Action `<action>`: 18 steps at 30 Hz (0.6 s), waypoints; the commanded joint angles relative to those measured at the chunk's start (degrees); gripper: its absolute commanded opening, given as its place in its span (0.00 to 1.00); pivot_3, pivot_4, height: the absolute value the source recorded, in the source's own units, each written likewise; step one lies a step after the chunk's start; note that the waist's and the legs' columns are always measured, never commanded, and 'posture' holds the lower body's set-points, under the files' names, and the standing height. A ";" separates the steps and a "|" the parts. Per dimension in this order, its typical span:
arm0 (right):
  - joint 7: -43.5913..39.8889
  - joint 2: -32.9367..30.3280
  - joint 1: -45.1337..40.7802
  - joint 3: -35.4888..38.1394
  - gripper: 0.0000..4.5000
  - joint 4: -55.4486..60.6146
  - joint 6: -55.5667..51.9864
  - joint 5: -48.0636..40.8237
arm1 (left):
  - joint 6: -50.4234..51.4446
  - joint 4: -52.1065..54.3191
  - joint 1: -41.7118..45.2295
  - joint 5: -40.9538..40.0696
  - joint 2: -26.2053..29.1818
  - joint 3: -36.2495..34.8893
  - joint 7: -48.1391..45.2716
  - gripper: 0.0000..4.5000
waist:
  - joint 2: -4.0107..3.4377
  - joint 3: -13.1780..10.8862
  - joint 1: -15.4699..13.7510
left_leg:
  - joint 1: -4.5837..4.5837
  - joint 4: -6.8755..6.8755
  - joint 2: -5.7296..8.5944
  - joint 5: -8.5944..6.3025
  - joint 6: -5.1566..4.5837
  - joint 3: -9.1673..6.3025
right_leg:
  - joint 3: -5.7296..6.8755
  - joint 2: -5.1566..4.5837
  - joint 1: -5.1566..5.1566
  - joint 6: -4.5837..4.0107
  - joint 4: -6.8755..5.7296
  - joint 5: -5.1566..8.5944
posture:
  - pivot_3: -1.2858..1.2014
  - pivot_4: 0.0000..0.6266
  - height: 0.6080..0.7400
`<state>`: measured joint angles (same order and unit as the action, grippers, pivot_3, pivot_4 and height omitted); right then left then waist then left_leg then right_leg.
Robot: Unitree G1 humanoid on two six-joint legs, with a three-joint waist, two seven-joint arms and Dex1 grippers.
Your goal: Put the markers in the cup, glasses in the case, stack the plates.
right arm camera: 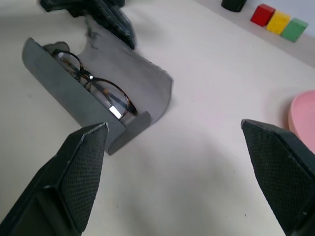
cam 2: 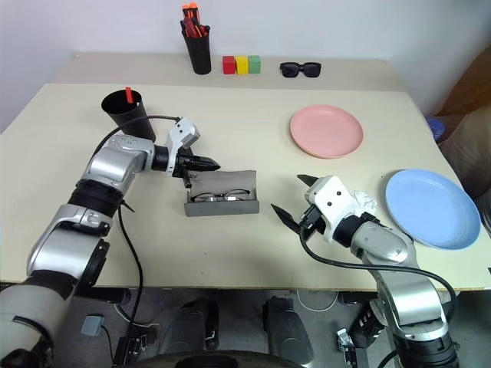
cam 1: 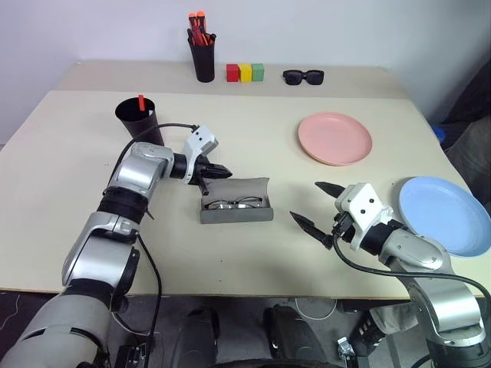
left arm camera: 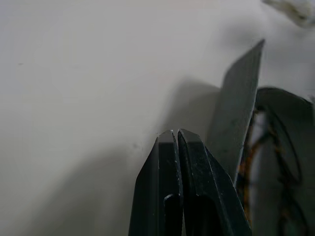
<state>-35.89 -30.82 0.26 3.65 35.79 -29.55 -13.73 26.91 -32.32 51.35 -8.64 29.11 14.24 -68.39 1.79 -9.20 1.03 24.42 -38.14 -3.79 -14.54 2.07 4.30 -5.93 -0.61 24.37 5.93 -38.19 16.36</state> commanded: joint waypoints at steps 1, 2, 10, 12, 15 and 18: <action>-0.31 -0.71 -0.65 0.70 0.98 1.33 0.96 -1.31 | -0.20 7.33 -3.37 -0.53 2.25 -0.25 -2.54 0.02 | 0.00 0.00 -0.06 | 0.00 0.00 0.00 0.00 0.00 0.00 | 0.00 0.00 0.00 0.00 0.00 0.00 | 0.52 0.24 0.89; -0.44 -0.81 -0.80 0.62 0.98 1.02 1.13 -1.40 | -0.20 9.36 -4.59 -0.69 2.86 -0.34 -2.90 0.02 | 0.00 0.00 -0.09 | 0.01 -0.01 0.00 0.00 0.00 0.00 | 0.00 0.00 0.00 0.00 0.00 0.00 | 0.52 0.24 0.89; -0.97 -1.08 -4.75 -0.84 0.98 -3.23 1.81 -1.35 | -5.02 22.72 -15.00 1.25 7.76 0.79 -3.26 0.02 | 0.00 0.00 -0.25 | 0.01 -0.05 0.00 0.00 0.00 0.00 | 0.00 -0.03 -0.02 -0.01 0.00 0.00 | 0.52 0.24 0.89; -0.99 -1.77 -7.08 -1.30 0.98 -5.00 0.83 -0.91 | -7.25 23.33 -16.35 1.98 7.95 0.36 -1.89 0.02 | 0.00 0.00 -0.24 | 0.00 -0.05 0.00 0.00 0.00 0.01 | 0.00 -0.03 -0.02 -0.01 0.00 0.00 | 0.52 0.24 0.89; 0.36 -4.31 -12.25 -4.00 0.98 -10.53 -0.06 4.07 | -9.21 23.92 -17.41 0.22 6.12 -3.45 2.06 0.02 | 0.00 0.00 -0.24 | 0.00 -0.08 -0.01 0.00 0.00 0.01 | 0.00 -0.03 -0.02 -0.02 -0.01 0.01 | 0.52 0.24 0.89; 4.28 -6.74 -19.95 -8.72 0.98 -20.95 1.62 13.31 | -10.85 28.22 -19.97 -3.42 4.40 -8.65 5.67 0.02 | -0.01 -0.01 -0.21 | 0.01 -0.11 -0.02 0.00 0.00 0.03 | -0.01 -0.04 -0.02 -0.02 -0.01 0.00 | 0.52 0.24 0.89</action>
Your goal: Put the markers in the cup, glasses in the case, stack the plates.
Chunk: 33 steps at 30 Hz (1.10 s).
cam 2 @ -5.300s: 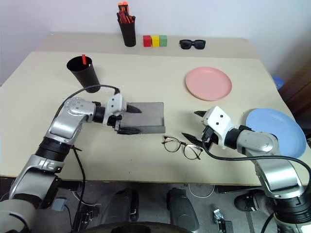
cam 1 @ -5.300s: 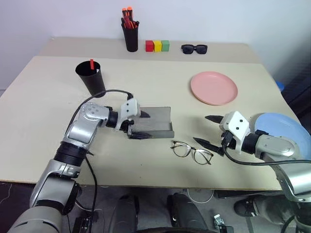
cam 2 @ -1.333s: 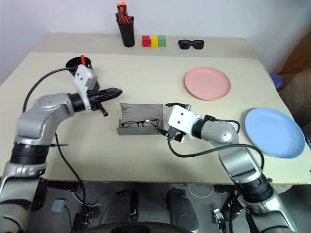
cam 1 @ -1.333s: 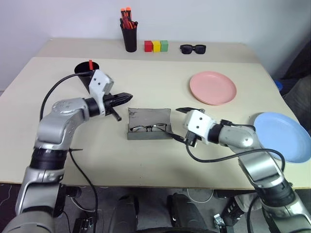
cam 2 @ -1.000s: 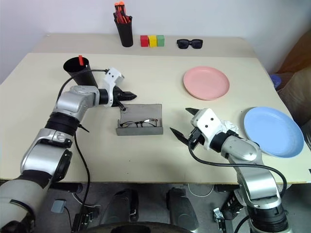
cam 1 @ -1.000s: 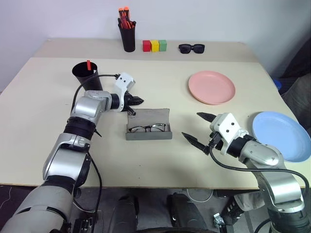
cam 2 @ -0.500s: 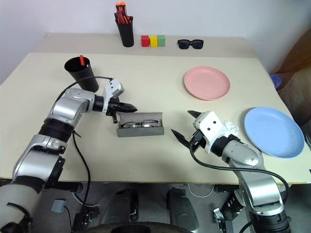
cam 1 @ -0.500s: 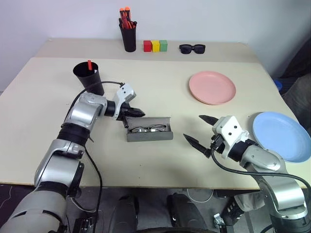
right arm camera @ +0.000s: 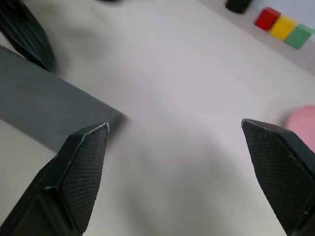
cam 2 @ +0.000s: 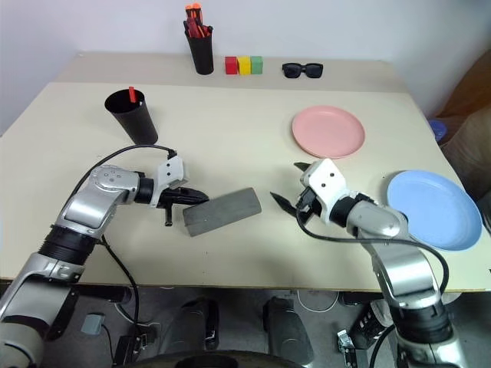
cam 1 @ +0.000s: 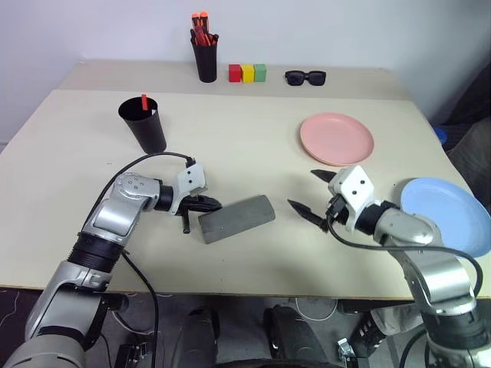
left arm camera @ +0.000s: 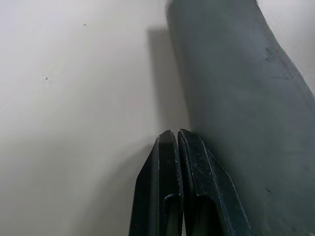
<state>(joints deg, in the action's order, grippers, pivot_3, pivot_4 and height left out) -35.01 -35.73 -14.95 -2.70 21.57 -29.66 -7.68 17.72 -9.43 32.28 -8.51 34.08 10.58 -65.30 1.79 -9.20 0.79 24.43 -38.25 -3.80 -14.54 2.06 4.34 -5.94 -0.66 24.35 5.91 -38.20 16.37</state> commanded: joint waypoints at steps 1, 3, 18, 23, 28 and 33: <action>4.64 -2.22 -7.18 -3.82 0.98 -10.42 2.76 9.93 | -2.34 7.09 -2.16 -4.44 -0.79 -6.20 3.11 0.02 | -0.01 0.00 0.21 | 0.01 0.00 0.00 0.00 0.00 0.02 | -0.01 0.00 0.02 0.00 0.00 0.00 | 0.52 0.24 0.89; 6.74 -2.55 -11.64 -7.03 0.98 -18.23 5.92 14.99 | -2.75 11.39 -5.18 -6.14 -0.65 -7.95 3.77 0.02 | -0.02 0.00 0.47 | -0.01 0.03 -0.01 0.00 0.00 0.06 | -0.03 0.00 0.04 0.01 -0.01 -0.01 | 0.52 0.24 0.89; 17.20 2.54 -30.06 -16.01 0.56 -62.67 31.59 30.53 | 4.65 32.72 -19.79 -12.33 1.73 -12.51 12.41 0.00 | -0.04 -0.01 0.63 | -0.07 0.03 -0.02 0.00 0.00 0.11 | -0.10 -0.01 0.01 0.02 -0.03 -0.02 | 0.52 0.24 0.89; 17.90 2.86 -30.47 -15.75 0.01 -64.57 34.42 31.53 | 5.86 34.94 -20.37 -13.69 1.53 -12.48 14.52 0.00 | -0.07 -0.02 0.51 | -0.05 0.04 -0.01 0.00 0.01 0.10 | -0.10 -0.02 0.01 0.02 -0.03 -0.02 | 0.52 0.24 0.89; 20.34 1.03 -28.53 -14.13 0.01 -59.60 35.21 32.61 | 5.51 35.15 -19.66 -13.72 2.22 -10.31 13.90 0.00 | -0.10 -0.04 0.74 | -0.06 0.06 -0.02 0.00 0.01 0.10 | -0.10 -0.01 0.02 0.02 -0.04 -0.02 | 0.52 0.24 0.89; 13.89 -4.98 -20.41 -6.46 0.01 -41.30 30.54 26.68 | 4.98 34.59 -17.91 -14.44 1.72 -7.90 12.38 0.00 | -0.15 -0.07 0.12 | -0.04 0.06 -0.01 0.00 0.01 0.10 | -0.10 -0.02 0.04 0.02 -0.03 -0.02 | 0.52 0.24 0.89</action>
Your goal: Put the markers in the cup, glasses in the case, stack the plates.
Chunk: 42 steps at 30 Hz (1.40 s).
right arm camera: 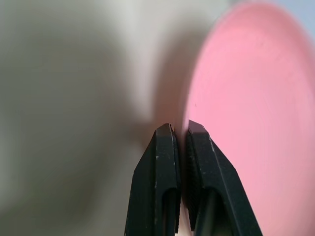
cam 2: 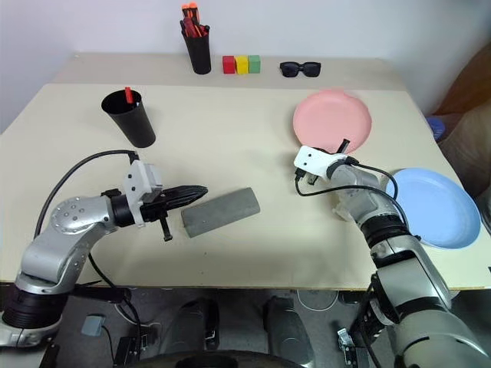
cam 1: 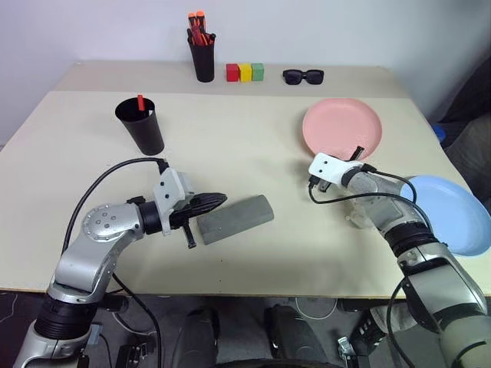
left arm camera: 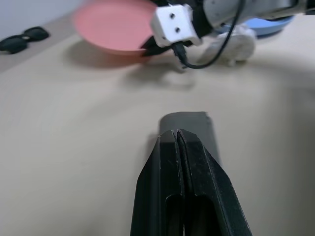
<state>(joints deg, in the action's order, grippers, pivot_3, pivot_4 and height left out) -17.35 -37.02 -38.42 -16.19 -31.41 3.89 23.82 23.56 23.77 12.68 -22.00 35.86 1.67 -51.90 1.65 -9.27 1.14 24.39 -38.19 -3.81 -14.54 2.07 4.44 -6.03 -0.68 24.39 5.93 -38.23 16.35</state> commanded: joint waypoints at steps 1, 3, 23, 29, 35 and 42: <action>-6.22 -4.68 5.57 9.83 0.01 16.56 -5.32 -7.73 | -1.10 1.05 2.08 -1.00 -0.26 1.50 -1.47 0.00 | 0.00 0.00 -0.46 | 0.01 0.00 0.00 0.00 0.00 -0.01 | 0.00 0.00 0.00 0.00 0.00 0.00 | 0.52 0.24 0.89; -11.85 -7.77 11.90 15.68 0.01 26.59 -9.39 -13.46 | -1.50 -0.13 3.33 -0.99 -0.95 2.76 -2.39 0.00 | -0.01 0.01 -0.61 | 0.01 0.00 0.00 0.00 0.00 -0.02 | 0.00 0.00 -0.02 0.01 0.02 0.00 | 0.52 0.24 0.89; -24.38 -15.33 53.52 42.95 0.35 49.73 -28.68 -21.74 | -8.01 -12.17 12.11 1.03 -6.22 9.34 -9.59 0.00 | -0.18 0.12 -0.12 | -0.27 -0.04 0.04 -0.02 -0.03 -0.04 | -0.10 0.06 -0.29 -0.02 0.06 0.03 | 0.52 0.24 0.89; -25.26 -14.55 48.58 42.86 0.89 50.07 -28.00 -25.41 | -7.51 -10.52 9.93 1.14 -5.32 8.57 -8.27 0.00 | -0.17 0.12 -0.09 | -0.27 -0.04 0.04 -0.02 -0.03 -0.05 | -0.10 0.06 -0.30 -0.01 0.05 0.03 | 0.52 0.24 0.89; -29.83 -12.53 46.94 41.91 0.89 54.20 -30.80 -34.47 | -7.20 -9.74 8.96 0.83 -5.19 8.07 -6.87 0.00 | -0.17 0.12 -0.39 | -0.26 -0.03 0.04 -0.02 -0.04 -0.07 | -0.09 0.05 -0.34 0.00 0.09 0.03 | 0.52 0.24 0.89; -23.20 -11.14 45.75 28.96 0.89 51.10 -25.34 -24.50 | -6.75 -8.81 8.34 0.89 -5.37 8.03 -5.67 0.00 | -0.17 0.13 -0.22 | -0.27 -0.04 0.04 -0.02 -0.04 -0.08 | -0.07 0.05 -0.35 -0.02 0.10 0.04 | 0.52 0.24 0.89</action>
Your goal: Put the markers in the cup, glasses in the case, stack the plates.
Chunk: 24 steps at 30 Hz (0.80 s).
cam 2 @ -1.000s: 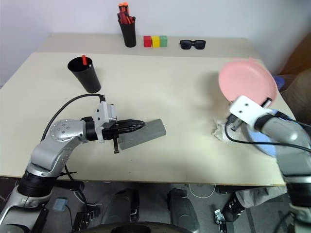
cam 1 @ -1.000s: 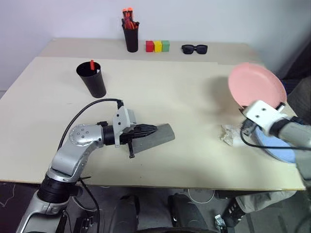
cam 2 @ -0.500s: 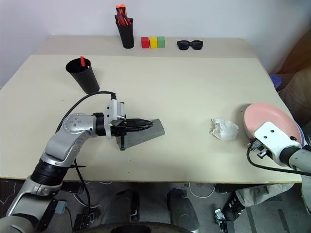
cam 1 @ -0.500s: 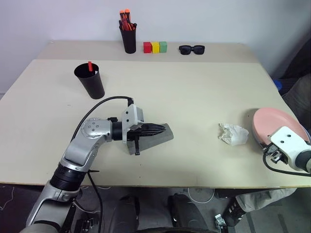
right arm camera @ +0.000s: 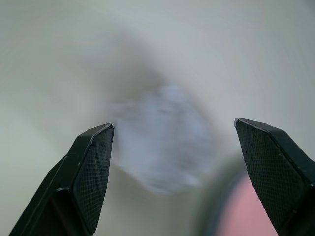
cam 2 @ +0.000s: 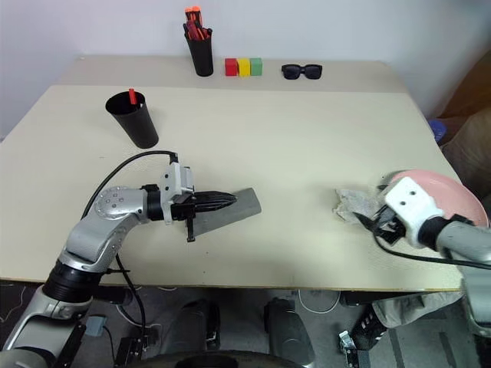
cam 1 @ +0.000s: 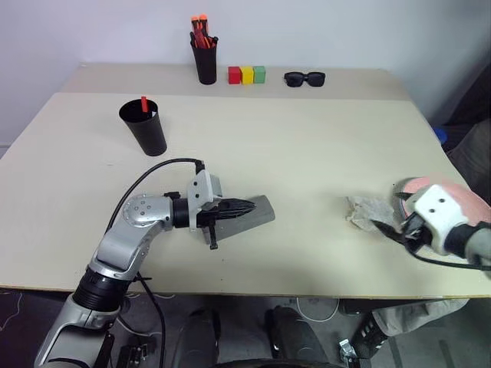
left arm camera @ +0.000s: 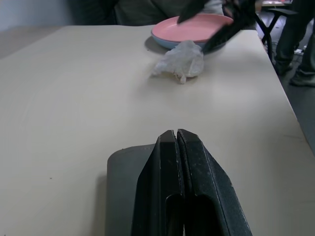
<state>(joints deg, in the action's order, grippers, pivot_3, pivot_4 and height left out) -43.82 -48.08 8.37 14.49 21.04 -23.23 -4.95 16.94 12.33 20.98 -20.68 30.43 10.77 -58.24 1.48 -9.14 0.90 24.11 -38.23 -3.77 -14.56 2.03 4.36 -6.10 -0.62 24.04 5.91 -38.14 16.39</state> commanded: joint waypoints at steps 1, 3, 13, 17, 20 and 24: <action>4.40 -0.20 -1.25 -2.69 0.89 -2.15 2.08 5.66 | 0.03 2.89 -0.13 -0.51 0.16 -1.18 0.82 0.00 | 0.00 0.00 0.01 | 0.00 0.00 0.00 0.00 0.00 0.01 | 0.00 0.00 0.00 -0.02 0.00 0.01 | 0.52 0.24 0.89; 5.84 -0.59 -1.31 -4.05 0.89 -3.75 3.25 7.83 | 0.31 3.43 -0.47 -0.71 0.40 -1.31 1.03 0.00 | 0.00 0.00 -0.07 | 0.00 0.00 0.01 0.00 0.00 0.02 | -0.01 -0.02 0.01 -0.06 0.00 0.03 | 0.52 0.24 0.89; 10.04 0.73 -3.12 -1.34 0.01 -3.58 4.09 8.66 | 1.14 3.21 0.02 -0.84 0.37 -0.86 0.80 0.00 | 0.00 0.00 -0.04 | 0.00 -0.01 0.00 0.00 0.00 0.02 | 0.00 -0.01 0.00 -0.04 0.00 0.02 | 0.52 0.24 0.89; 12.41 1.20 -5.07 1.91 0.01 -3.40 2.17 8.03 | 1.02 2.26 0.93 -0.78 -0.03 -0.65 0.40 0.00 | 0.00 0.00 -0.07 | 0.00 0.00 0.00 0.00 0.00 0.01 | 0.00 0.00 0.00 -0.01 0.00 0.00 | 0.52 0.24 0.89; 16.60 0.89 -7.42 5.98 0.01 -5.62 -1.73 9.58 | 0.95 1.21 1.82 -1.13 -0.58 -0.75 0.04 0.00 | -0.01 0.00 -0.07 | 0.00 0.00 0.00 0.00 0.00 0.01 | 0.00 0.00 0.00 -0.01 0.00 0.00 | 0.52 0.24 0.89; 19.84 -1.55 -7.05 7.18 0.01 -10.91 -4.63 13.63 | 1.18 -0.27 3.46 -0.99 -2.42 -0.43 0.40 0.00 | 0.00 0.00 -0.36 | 0.02 -0.02 0.03 0.00 0.00 0.02 | 0.00 -0.02 0.00 -0.05 0.01 0.03 | 0.52 0.24 0.89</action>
<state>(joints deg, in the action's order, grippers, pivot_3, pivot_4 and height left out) -25.13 -48.40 0.41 20.10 11.75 -27.43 6.62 18.34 11.70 23.12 -20.97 28.71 10.43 -58.00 1.48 -9.13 0.55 24.14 -38.24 -3.73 -14.56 2.03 4.38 -6.10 -0.66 24.03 5.86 -38.12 16.42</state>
